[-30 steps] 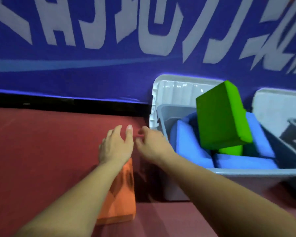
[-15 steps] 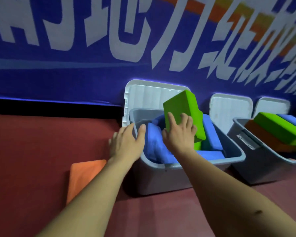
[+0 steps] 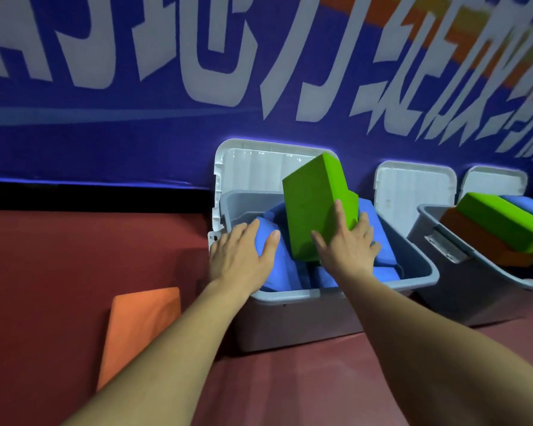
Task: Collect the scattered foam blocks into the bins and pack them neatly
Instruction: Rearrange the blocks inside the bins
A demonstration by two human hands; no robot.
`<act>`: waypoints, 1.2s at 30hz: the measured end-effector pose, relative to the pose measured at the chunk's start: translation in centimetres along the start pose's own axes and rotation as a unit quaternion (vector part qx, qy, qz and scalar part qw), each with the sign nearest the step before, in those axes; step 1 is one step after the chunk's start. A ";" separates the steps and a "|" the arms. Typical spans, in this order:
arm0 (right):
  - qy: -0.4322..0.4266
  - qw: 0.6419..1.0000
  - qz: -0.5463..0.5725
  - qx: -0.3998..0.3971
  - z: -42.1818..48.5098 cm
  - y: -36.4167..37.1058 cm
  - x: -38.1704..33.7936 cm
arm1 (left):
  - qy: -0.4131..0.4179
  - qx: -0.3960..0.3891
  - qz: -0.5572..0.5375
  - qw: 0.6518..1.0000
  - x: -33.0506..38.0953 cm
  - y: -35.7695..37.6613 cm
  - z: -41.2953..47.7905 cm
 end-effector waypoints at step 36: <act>-0.172 0.851 0.342 -0.360 -18.2 6.8 -24.8 | -0.232 0.120 -0.099 0.960 -21.1 -12.8 -7.4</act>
Point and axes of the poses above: each hand's wrist, its own z-axis towards the middle knuckle, its own y-axis out of the palm, x = y × z, the point moved 10 cm from there along z, towards the middle knuckle, and after that the axes turned 9 degrees about y, right-handed, at the moved point
